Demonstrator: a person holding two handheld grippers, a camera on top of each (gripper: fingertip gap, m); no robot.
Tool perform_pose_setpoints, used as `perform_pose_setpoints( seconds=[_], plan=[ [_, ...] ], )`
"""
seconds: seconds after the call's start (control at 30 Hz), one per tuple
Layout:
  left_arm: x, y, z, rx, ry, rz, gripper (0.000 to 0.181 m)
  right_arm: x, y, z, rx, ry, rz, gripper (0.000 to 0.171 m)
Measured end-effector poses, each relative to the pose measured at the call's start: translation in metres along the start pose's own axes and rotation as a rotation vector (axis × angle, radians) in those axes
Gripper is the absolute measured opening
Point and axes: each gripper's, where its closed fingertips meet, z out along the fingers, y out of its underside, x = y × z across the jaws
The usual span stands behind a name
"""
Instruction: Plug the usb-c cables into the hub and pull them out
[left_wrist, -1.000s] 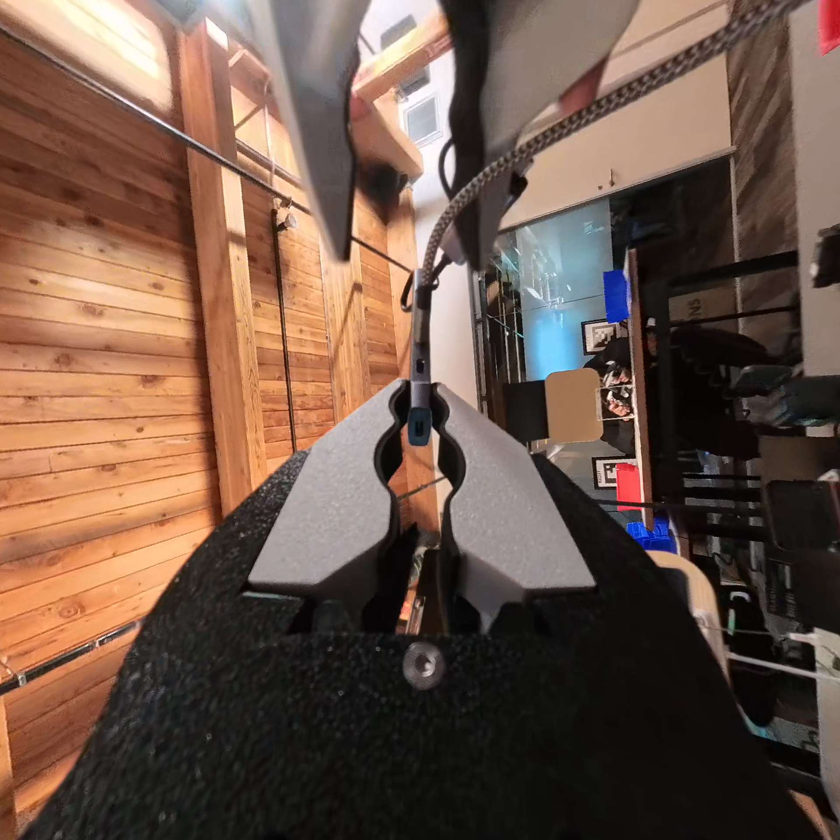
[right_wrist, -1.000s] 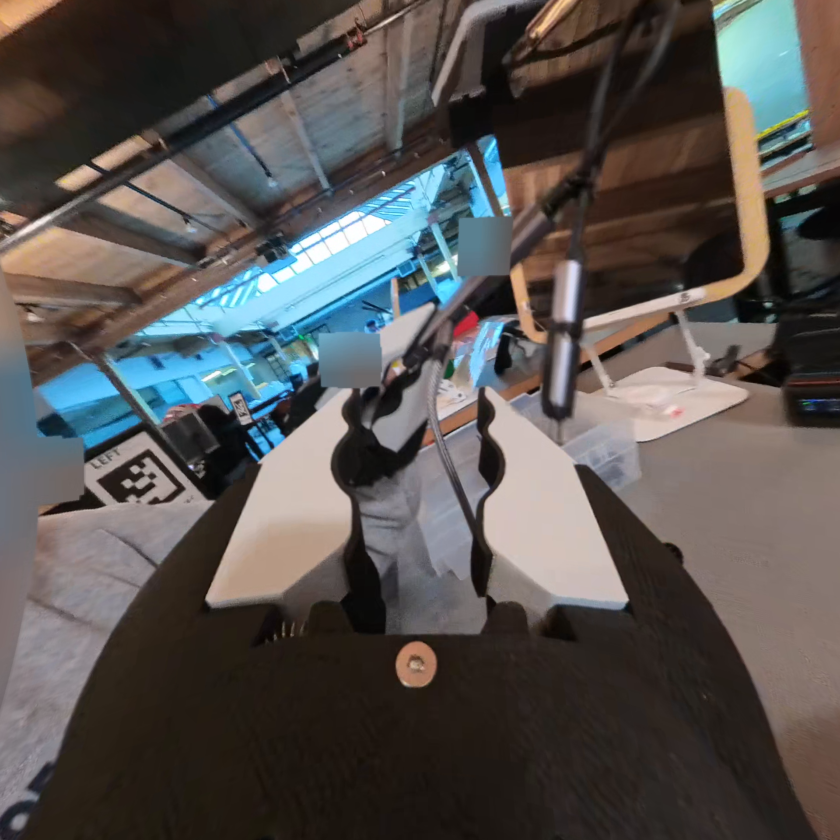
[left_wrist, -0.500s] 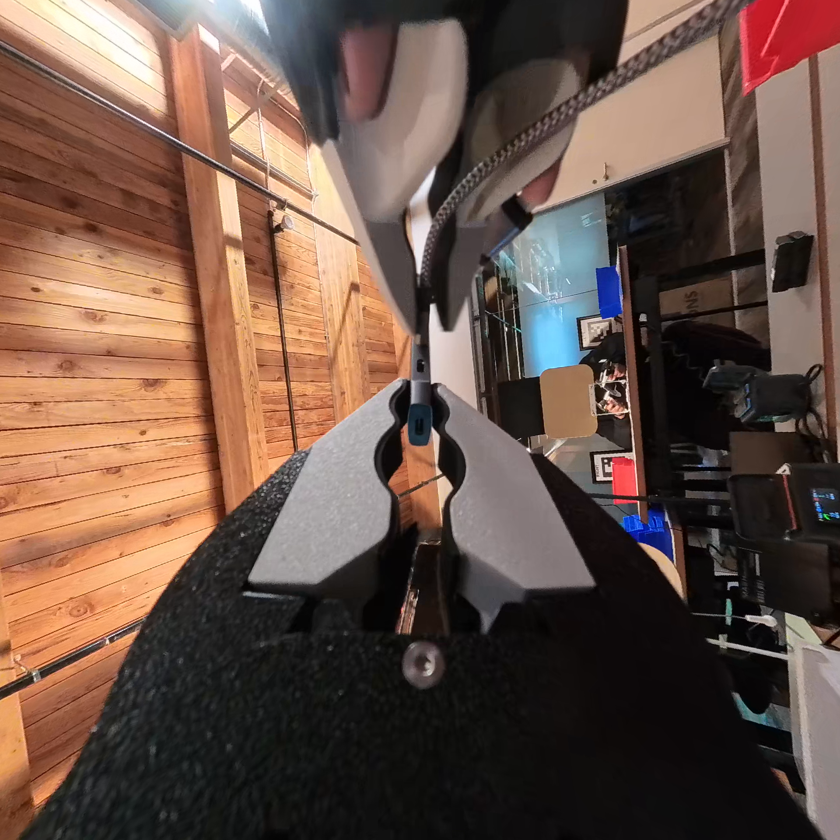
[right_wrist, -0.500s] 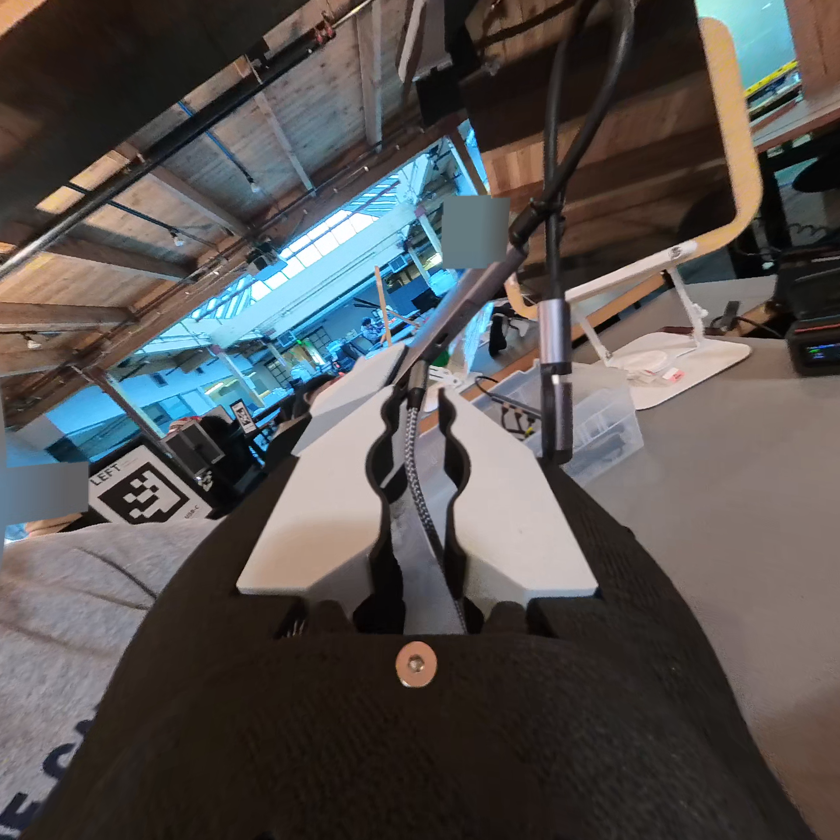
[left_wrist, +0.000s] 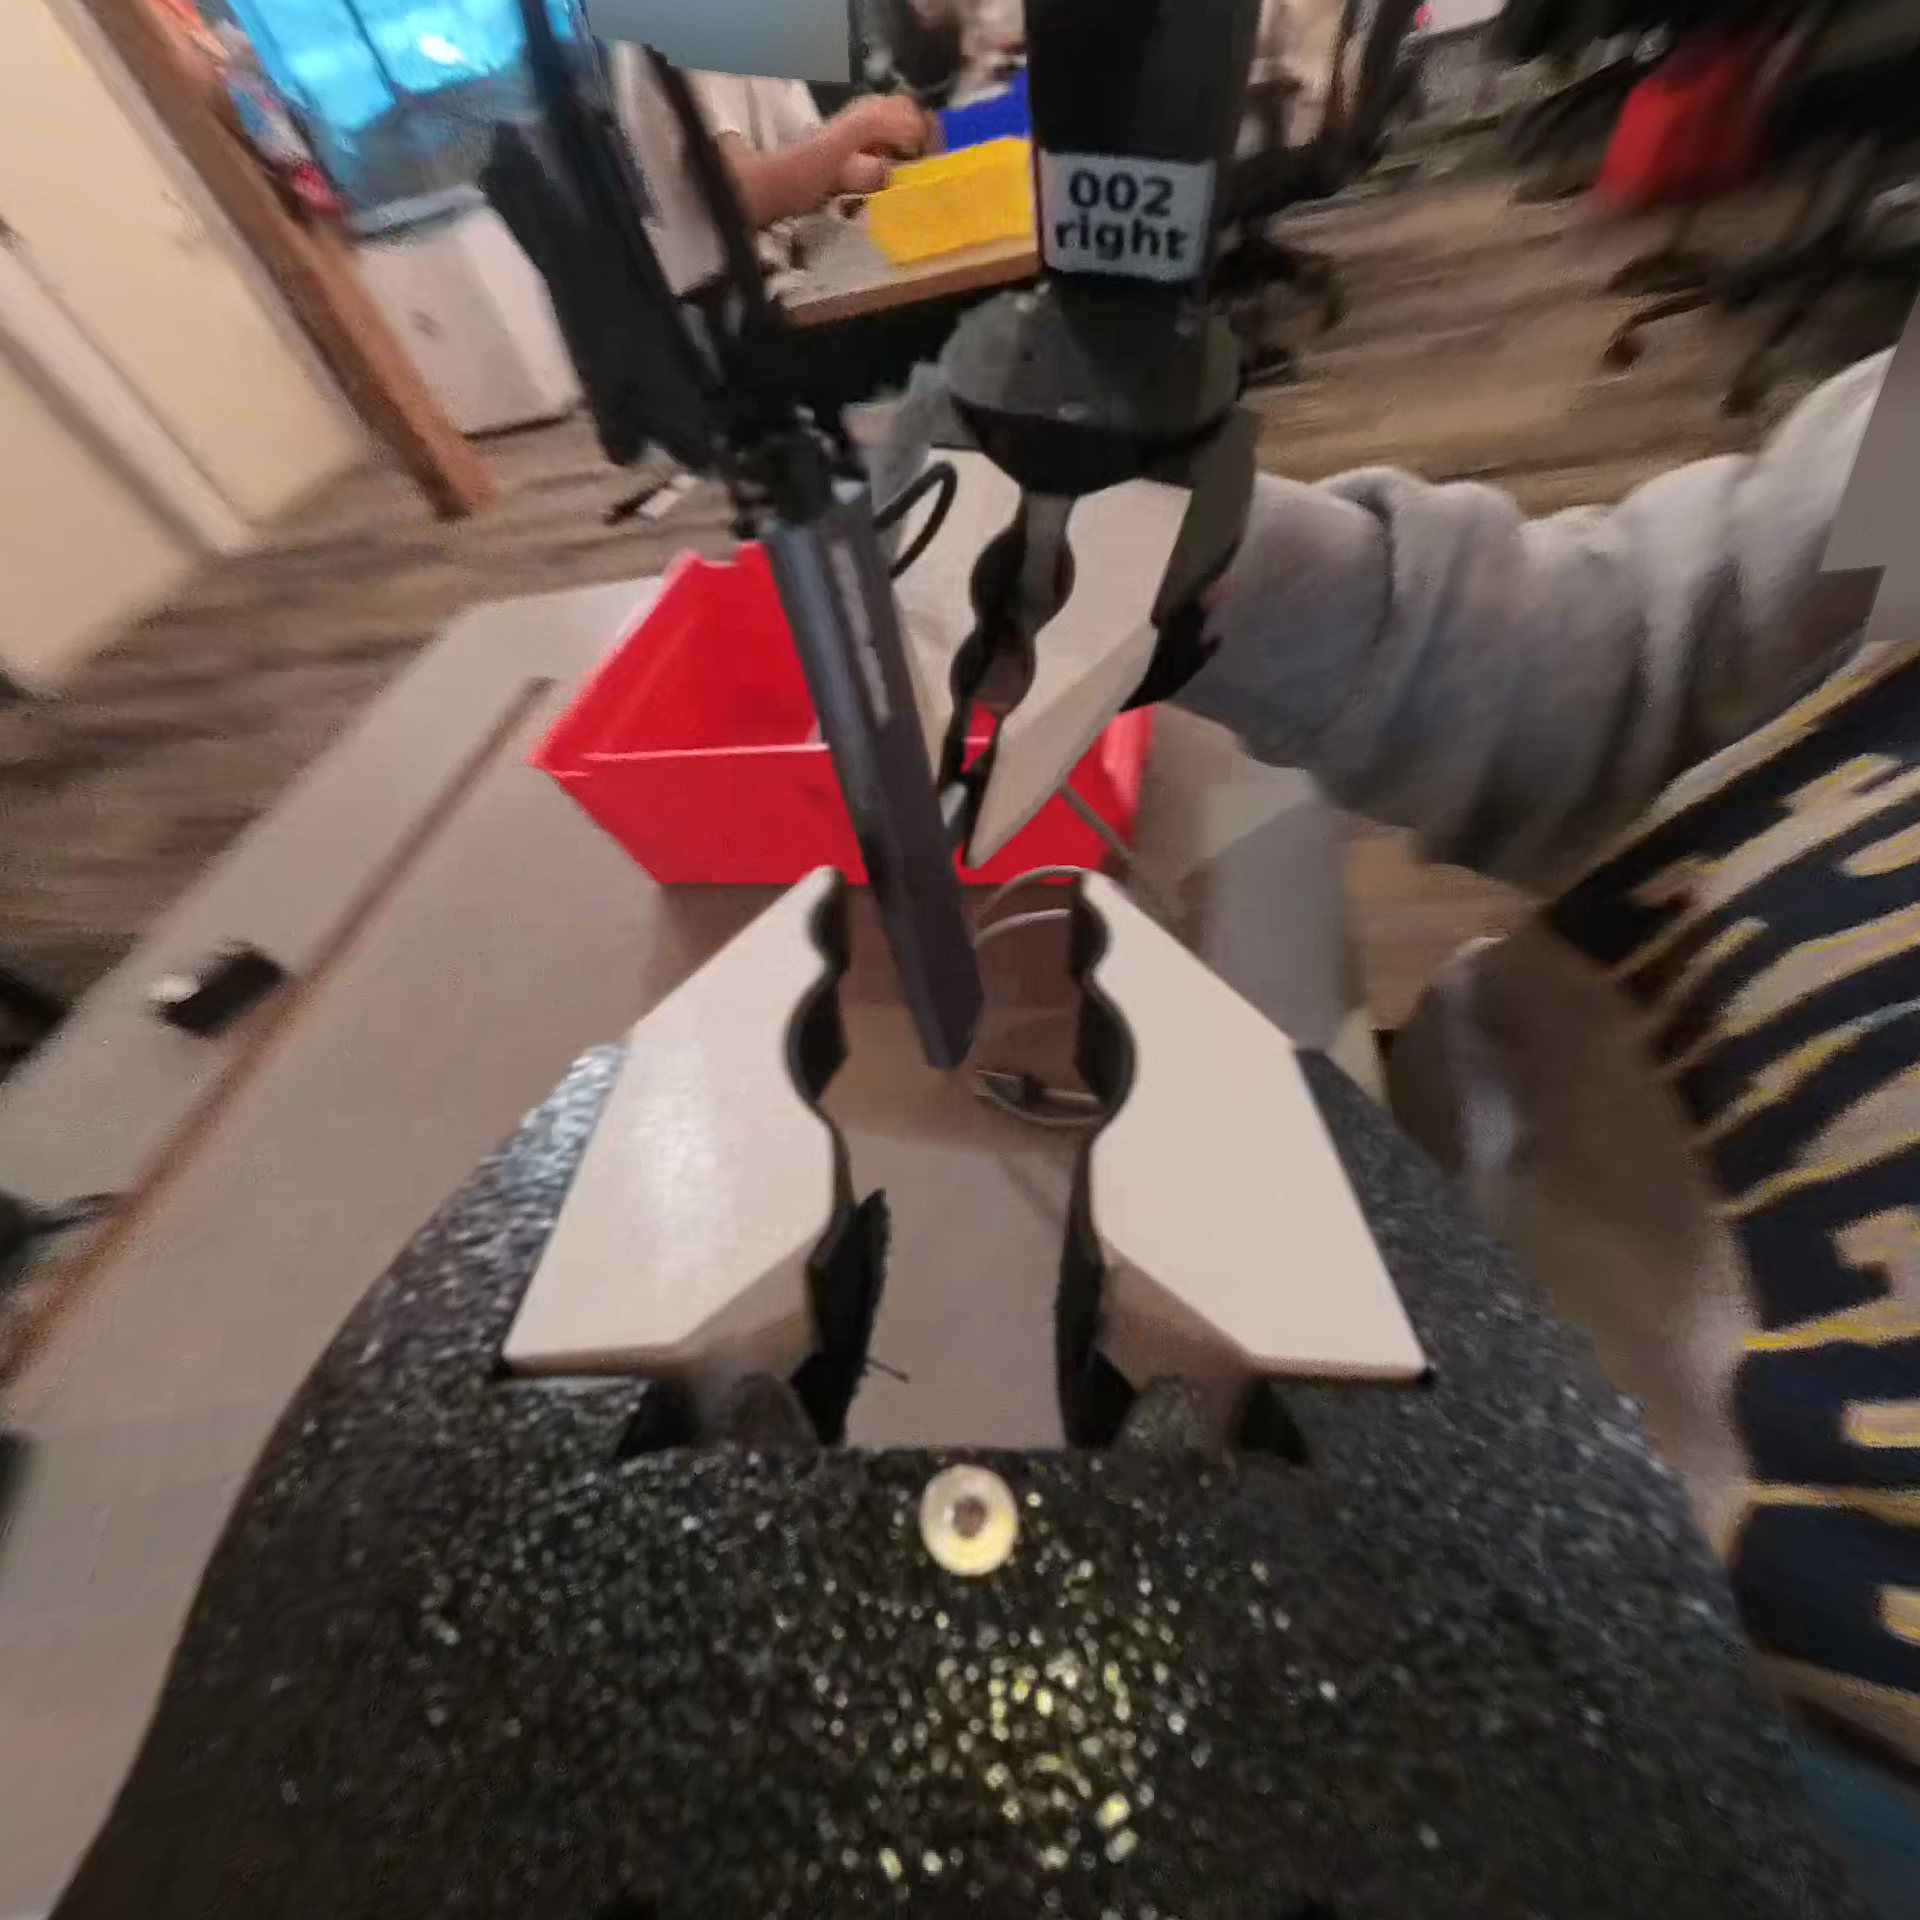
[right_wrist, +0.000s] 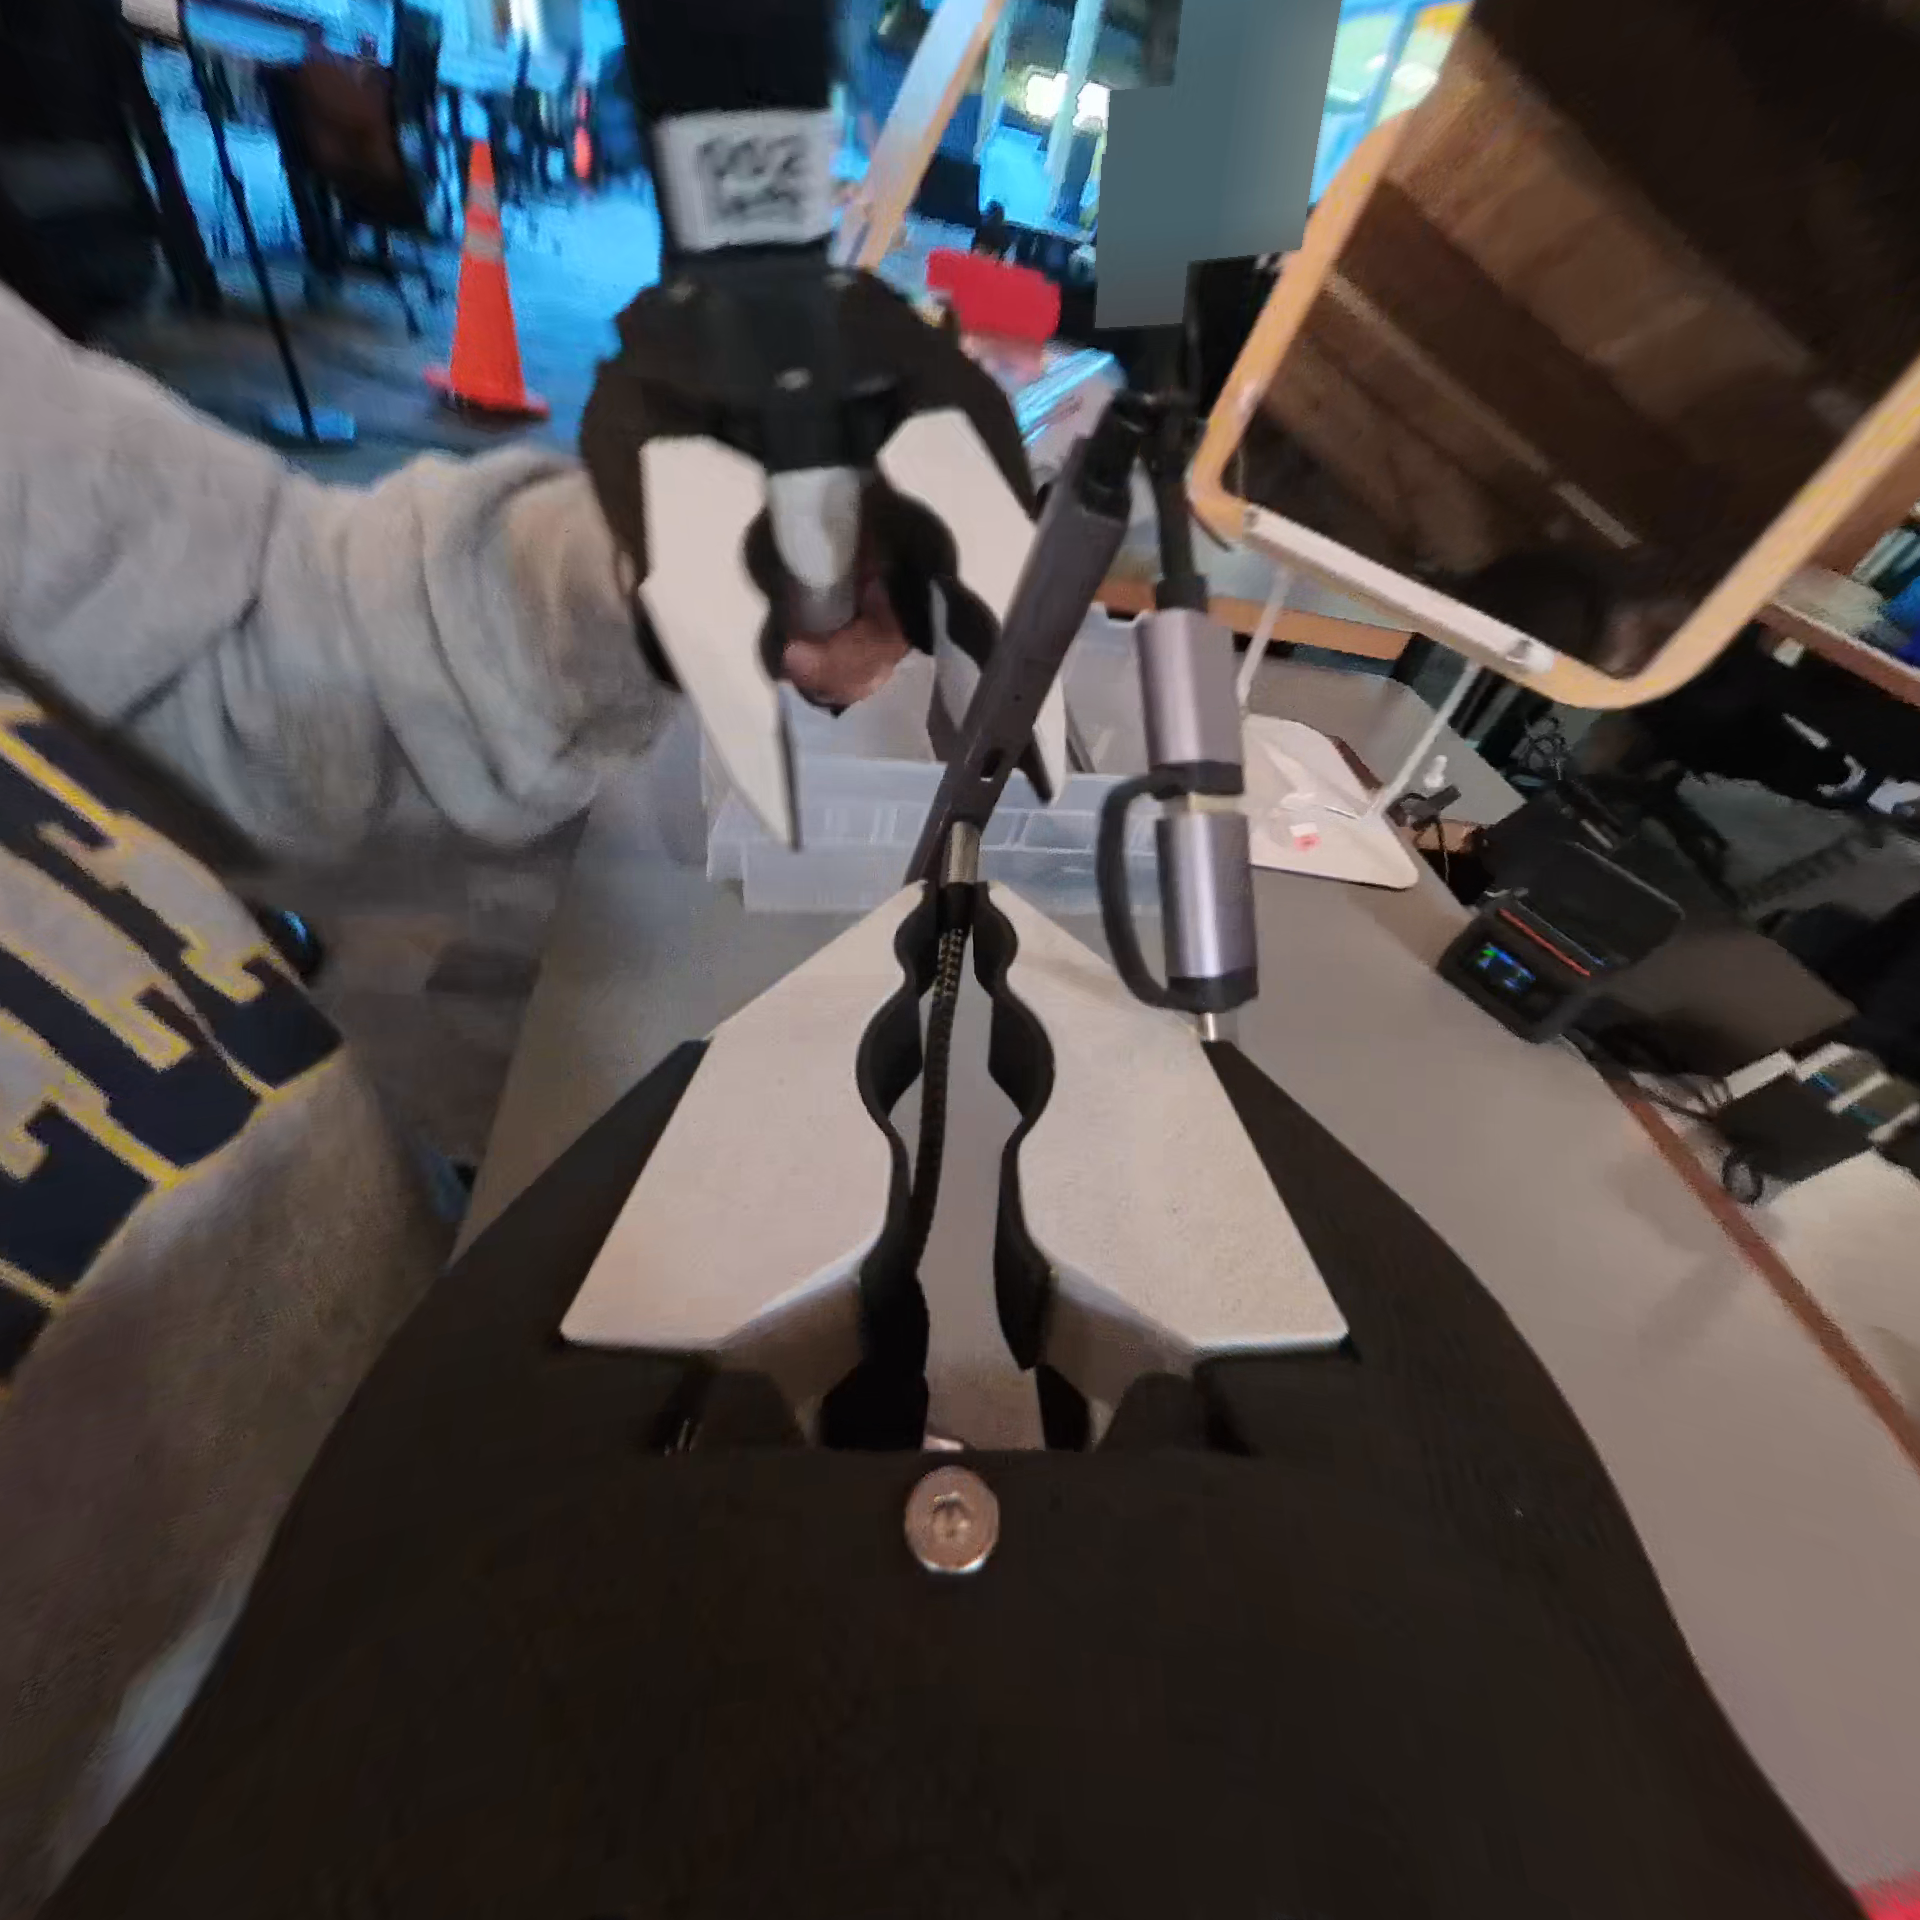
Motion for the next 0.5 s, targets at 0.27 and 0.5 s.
perform_pose_setpoints(
  seconds=[0.27,0.5],
  plan=[
    [0.005,0.010,-0.003,0.029,0.072,-0.104,0.007,-0.012,0.003,0.013,-0.032,-0.017,-0.093,0.005],
    [-0.006,0.016,-0.045,0.079,-0.056,-0.151,0.006,0.000,0.008,-0.021,-0.048,0.029,-0.104,0.004]
  ],
)
